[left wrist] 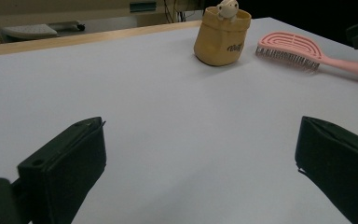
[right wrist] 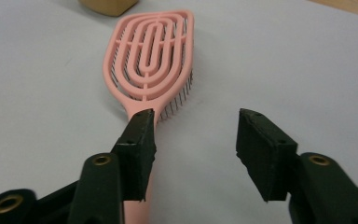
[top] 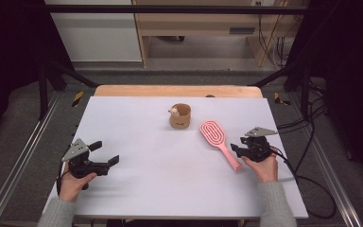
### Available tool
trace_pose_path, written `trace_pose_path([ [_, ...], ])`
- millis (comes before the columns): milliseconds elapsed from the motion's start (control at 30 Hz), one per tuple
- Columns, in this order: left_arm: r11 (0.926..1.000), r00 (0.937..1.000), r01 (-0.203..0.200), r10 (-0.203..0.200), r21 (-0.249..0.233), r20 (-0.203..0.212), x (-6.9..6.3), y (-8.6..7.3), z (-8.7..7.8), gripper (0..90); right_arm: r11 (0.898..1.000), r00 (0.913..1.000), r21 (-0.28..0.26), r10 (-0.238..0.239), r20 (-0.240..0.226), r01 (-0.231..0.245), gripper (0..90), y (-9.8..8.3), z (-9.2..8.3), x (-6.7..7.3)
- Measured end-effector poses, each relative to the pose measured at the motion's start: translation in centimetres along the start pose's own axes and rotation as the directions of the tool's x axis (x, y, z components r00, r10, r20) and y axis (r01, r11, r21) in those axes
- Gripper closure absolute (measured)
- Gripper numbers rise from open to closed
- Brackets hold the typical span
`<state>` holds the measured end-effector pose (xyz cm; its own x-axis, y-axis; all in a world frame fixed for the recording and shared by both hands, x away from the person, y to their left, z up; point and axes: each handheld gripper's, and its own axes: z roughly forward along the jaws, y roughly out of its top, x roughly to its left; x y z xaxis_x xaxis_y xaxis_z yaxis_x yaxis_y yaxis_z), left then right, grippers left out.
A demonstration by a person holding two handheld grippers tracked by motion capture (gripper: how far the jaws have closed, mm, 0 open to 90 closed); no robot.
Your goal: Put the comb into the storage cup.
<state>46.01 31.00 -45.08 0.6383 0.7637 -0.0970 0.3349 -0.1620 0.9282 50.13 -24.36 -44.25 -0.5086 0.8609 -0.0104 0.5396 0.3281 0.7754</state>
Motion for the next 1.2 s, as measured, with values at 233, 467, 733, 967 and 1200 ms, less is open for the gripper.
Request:
trace_pose_path([
  [233, 1.0000, 1.0000, 0.001, -0.001, 0.000, 0.000, 0.0, 0.0, 0.0, 1.7, 0.998, 0.9992, -0.051, 0.040, 0.007, -0.039, 21.9, 0.5, -0.9, -0.6],
  [467, 1.0000, 1.0000, 0.002, -0.002, -0.001, 0.000, 0.0, 0.0, 0.0, 1.7, 0.999, 0.9993, -0.037, 0.036, 0.003, -0.036, 4.0, 1.1, -1.5, -0.5],
  [733, 1.0000, 1.0000, 0.001, -0.001, 0.000, 0.000, 0.0, 0.0, 0.0, 1.7, 1.000, 0.9997, -0.030, 0.006, -0.025, -0.007, 0.6, 1.7, -1.9, 0.0],
  [967, 1.0000, 1.0000, 0.000, 0.000, 0.002, 0.000, 0.0, 0.0, 0.1, 1.7, 0.999, 0.9994, -0.033, 0.000, -0.036, -0.001, 0.6, 2.2, -2.3, 0.2],
  [1200, 1.0000, 1.0000, 0.000, 0.000, 0.003, -0.001, 0.0, 0.0, 0.1, 1.7, 1.000, 0.9993, -0.027, -0.008, -0.036, 0.007, 0.6, 2.7, -2.2, 0.6],
])
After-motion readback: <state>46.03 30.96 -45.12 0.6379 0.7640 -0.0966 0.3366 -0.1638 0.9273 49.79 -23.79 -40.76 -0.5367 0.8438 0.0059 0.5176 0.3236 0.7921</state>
